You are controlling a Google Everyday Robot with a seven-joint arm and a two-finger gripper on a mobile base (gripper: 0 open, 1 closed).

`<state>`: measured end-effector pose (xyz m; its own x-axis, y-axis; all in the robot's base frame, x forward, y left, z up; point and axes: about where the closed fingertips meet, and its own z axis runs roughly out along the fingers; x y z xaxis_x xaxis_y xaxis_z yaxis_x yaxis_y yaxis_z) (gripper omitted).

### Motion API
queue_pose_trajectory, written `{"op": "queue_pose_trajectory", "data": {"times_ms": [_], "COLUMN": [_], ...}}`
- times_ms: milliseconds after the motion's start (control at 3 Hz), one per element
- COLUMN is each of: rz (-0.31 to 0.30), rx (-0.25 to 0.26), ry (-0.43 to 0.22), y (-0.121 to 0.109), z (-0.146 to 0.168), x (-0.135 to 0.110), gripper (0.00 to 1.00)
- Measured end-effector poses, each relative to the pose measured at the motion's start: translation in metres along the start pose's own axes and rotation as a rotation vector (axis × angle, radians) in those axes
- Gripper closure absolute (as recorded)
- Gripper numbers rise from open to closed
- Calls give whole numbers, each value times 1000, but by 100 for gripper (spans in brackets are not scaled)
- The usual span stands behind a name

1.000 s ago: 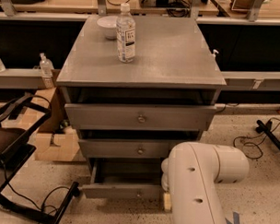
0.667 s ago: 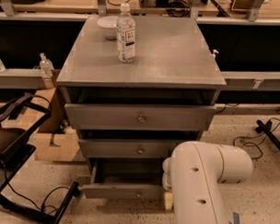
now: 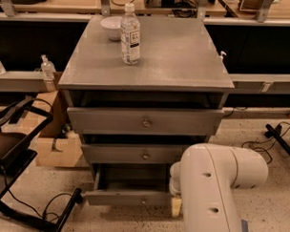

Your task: Open bottom drawer

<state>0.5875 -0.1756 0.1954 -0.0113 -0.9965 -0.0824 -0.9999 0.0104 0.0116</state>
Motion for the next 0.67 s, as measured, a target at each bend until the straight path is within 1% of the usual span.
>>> {"op": "queue_pose_trajectory", "data": {"times_ms": [333,667], "rz": [0,13], "rx": [-4,-27], "ry": [0,26], "y": [2,10], "z": [2,9], "x": [0,-2], "gripper": [17,39]}}
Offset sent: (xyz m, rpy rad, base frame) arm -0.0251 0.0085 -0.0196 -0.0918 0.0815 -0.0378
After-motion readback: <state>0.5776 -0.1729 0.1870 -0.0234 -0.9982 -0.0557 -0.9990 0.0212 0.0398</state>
